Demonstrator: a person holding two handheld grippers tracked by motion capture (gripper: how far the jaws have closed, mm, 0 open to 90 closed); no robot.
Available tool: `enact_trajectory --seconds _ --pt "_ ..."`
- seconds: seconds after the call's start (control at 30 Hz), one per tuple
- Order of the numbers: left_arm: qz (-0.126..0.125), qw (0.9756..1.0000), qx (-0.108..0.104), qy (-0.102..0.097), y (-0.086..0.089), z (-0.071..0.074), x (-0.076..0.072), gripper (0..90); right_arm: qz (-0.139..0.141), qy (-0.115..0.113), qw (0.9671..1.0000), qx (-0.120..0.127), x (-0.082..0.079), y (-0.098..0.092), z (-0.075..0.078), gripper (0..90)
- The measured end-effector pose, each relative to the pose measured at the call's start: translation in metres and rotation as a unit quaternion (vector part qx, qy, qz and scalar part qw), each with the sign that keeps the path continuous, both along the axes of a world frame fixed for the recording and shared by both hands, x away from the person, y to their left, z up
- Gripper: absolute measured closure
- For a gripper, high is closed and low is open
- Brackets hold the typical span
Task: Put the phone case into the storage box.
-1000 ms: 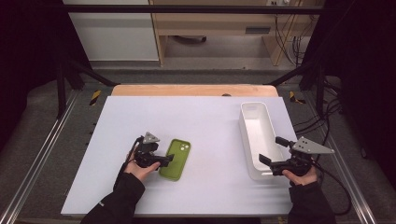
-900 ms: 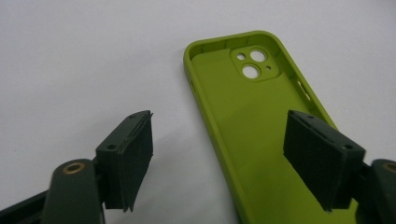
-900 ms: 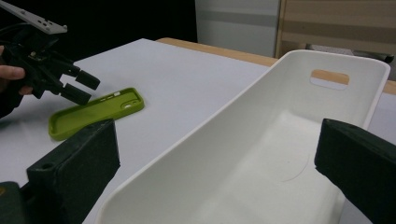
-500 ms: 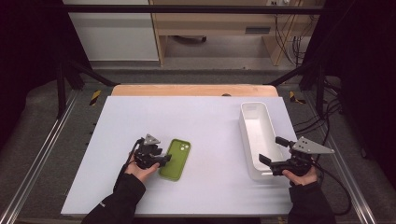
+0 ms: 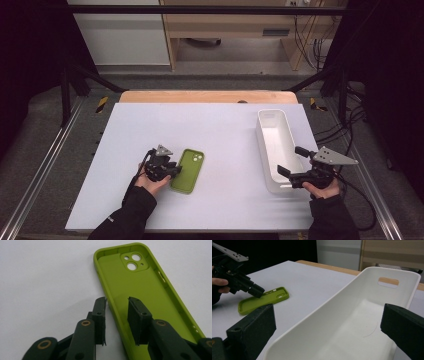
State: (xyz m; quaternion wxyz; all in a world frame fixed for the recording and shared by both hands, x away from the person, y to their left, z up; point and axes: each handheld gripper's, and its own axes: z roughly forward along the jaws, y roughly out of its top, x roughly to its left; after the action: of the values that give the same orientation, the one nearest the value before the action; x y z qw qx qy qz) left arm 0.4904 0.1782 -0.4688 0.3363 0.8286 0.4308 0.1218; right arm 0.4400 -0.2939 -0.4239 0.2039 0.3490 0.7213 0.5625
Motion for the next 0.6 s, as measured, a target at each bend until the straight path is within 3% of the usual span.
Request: enact_trajectory --seconds 0.6 --pt "0.007 0.9999 0.003 0.011 -0.0012 0.0016 0.0008 80.7 0.000 0.001 1.0000 -0.001 0.0004 0.0006 -0.0003 0.6"
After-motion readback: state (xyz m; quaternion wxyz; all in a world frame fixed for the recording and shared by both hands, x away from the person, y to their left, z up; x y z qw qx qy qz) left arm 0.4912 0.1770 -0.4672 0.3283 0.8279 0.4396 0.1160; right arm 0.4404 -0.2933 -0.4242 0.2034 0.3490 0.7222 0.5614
